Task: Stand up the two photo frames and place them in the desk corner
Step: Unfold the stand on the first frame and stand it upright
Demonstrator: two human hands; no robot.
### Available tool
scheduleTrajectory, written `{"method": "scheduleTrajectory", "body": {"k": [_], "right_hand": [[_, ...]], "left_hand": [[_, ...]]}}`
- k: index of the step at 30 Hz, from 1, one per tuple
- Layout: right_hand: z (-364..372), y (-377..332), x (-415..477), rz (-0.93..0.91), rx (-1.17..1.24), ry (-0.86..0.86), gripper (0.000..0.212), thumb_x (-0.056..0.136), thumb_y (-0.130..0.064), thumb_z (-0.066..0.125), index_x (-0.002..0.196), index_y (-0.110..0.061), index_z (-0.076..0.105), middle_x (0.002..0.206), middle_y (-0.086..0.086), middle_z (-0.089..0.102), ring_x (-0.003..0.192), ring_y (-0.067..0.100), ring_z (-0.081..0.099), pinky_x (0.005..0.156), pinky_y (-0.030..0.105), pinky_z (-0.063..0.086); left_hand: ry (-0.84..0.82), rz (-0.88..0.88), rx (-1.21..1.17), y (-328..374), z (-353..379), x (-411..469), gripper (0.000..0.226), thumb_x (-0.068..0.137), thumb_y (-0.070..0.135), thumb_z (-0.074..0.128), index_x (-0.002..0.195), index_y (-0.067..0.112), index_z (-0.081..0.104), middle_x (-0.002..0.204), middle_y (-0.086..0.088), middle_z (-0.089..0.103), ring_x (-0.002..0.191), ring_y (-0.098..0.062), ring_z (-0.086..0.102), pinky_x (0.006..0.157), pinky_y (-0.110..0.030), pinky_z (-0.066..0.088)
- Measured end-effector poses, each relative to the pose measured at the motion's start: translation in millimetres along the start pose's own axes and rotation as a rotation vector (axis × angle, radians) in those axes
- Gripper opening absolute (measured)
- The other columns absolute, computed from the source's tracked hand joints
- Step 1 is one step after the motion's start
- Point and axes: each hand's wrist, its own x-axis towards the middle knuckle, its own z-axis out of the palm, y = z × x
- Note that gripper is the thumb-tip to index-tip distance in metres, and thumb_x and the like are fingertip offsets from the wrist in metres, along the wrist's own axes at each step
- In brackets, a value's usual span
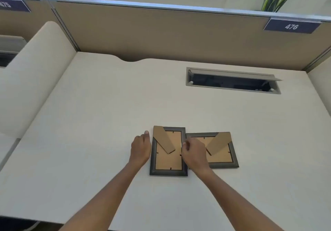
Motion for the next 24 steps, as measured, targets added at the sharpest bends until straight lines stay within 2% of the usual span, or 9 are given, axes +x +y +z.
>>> {"method": "scheduleTrajectory", "body": {"k": [2, 5, 11, 13, 15, 17, 19, 21, 24], "right_hand": [[2, -2, -3, 0.053, -0.01, 0.027, 0.02, 0.097, -0.01, 0.051, 0.078, -0.011, 0.059, 0.074, 0.001, 0.057, 0.07, 0.016, 0.052, 0.058, 0.024, 0.031], [6, -12, -9, 0.107, -0.03, 0.046, 0.019, 0.097, -0.01, 0.049, 0.083, -0.005, 0.062, 0.08, 0.007, 0.06, 0.072, 0.02, 0.056, 0.061, 0.027, 0.036], [13, -25, -10, 0.17, -0.01, 0.081, 0.022, 0.096, -0.014, 0.05, 0.079, -0.006, 0.06, 0.075, 0.008, 0.062, 0.072, 0.022, 0.06, 0.062, 0.03, 0.039], [16, -28, -9, 0.193, 0.003, 0.073, 0.024, 0.097, -0.016, 0.051, 0.077, -0.005, 0.06, 0.075, 0.009, 0.063, 0.072, 0.024, 0.06, 0.062, 0.03, 0.038], [17, -28, -7, 0.216, 0.042, 0.077, 0.022, 0.095, -0.014, 0.053, 0.079, -0.004, 0.062, 0.075, 0.008, 0.064, 0.071, 0.022, 0.061, 0.058, 0.031, 0.042], [19, -29, -6, 0.236, 0.086, 0.077, 0.019, 0.094, -0.012, 0.053, 0.078, -0.007, 0.063, 0.073, 0.007, 0.065, 0.068, 0.02, 0.062, 0.053, 0.025, 0.04], [20, -30, -4, 0.24, 0.112, 0.069, 0.017, 0.094, -0.01, 0.054, 0.079, -0.01, 0.063, 0.072, 0.006, 0.066, 0.068, 0.018, 0.063, 0.052, 0.022, 0.037], [21, -32, -3, 0.227, 0.132, 0.041, 0.016, 0.094, -0.01, 0.054, 0.085, -0.009, 0.067, 0.075, 0.006, 0.069, 0.072, 0.02, 0.066, 0.057, 0.024, 0.045], [25, -36, -2, 0.195, 0.146, -0.004, 0.017, 0.094, -0.012, 0.055, 0.095, -0.009, 0.072, 0.081, 0.001, 0.069, 0.078, 0.017, 0.068, 0.062, 0.022, 0.049]], "left_hand": [[0.016, -0.061, -0.036, -1, 3, -3, 0.051, 0.108, 0.048, 0.021, 0.082, 0.015, 0.049, 0.095, -0.009, 0.063, 0.09, -0.03, 0.06, 0.085, -0.041, 0.047], [0.035, -0.086, -0.024, -4, 8, -6, 0.048, 0.108, 0.05, 0.019, 0.084, 0.018, 0.047, 0.083, -0.001, 0.056, 0.08, -0.021, 0.051, 0.066, -0.031, 0.04], [0.039, -0.102, 0.001, -1, 13, -8, 0.054, 0.107, 0.052, 0.015, 0.066, 0.027, 0.038, 0.065, 0.011, 0.044, 0.061, -0.006, 0.041, 0.059, -0.019, 0.031], [0.034, -0.112, -0.015, -1, 13, -9, 0.058, 0.107, 0.053, 0.015, 0.064, 0.025, 0.042, 0.066, 0.009, 0.048, 0.062, -0.006, 0.044, 0.059, -0.021, 0.033], [0.012, -0.145, -0.052, -1, 12, -9, 0.07, 0.106, 0.055, 0.012, 0.067, 0.012, 0.051, 0.069, -0.003, 0.057, 0.068, -0.019, 0.053, 0.064, -0.031, 0.039], [0.012, -0.175, -0.068, -3, 11, -8, 0.076, 0.105, 0.057, 0.009, 0.066, 0.005, 0.049, 0.067, -0.011, 0.057, 0.072, -0.028, 0.057, 0.068, -0.036, 0.041], [0.03, -0.192, -0.076, -5, 7, -8, 0.074, 0.103, 0.059, 0.008, 0.064, 0.008, 0.043, 0.064, -0.009, 0.055, 0.069, -0.028, 0.056, 0.069, -0.037, 0.042], [0.048, -0.205, -0.08, -8, 1, -5, 0.074, 0.102, 0.061, 0.007, 0.063, 0.009, 0.043, 0.064, -0.008, 0.056, 0.07, -0.027, 0.057, 0.069, -0.038, 0.043], [0.069, -0.23, -0.087, -15, -10, -1, 0.077, 0.102, 0.061, 0.006, 0.068, 0.011, 0.053, 0.072, -0.008, 0.064, 0.074, -0.023, 0.059, 0.073, -0.038, 0.043]]}}
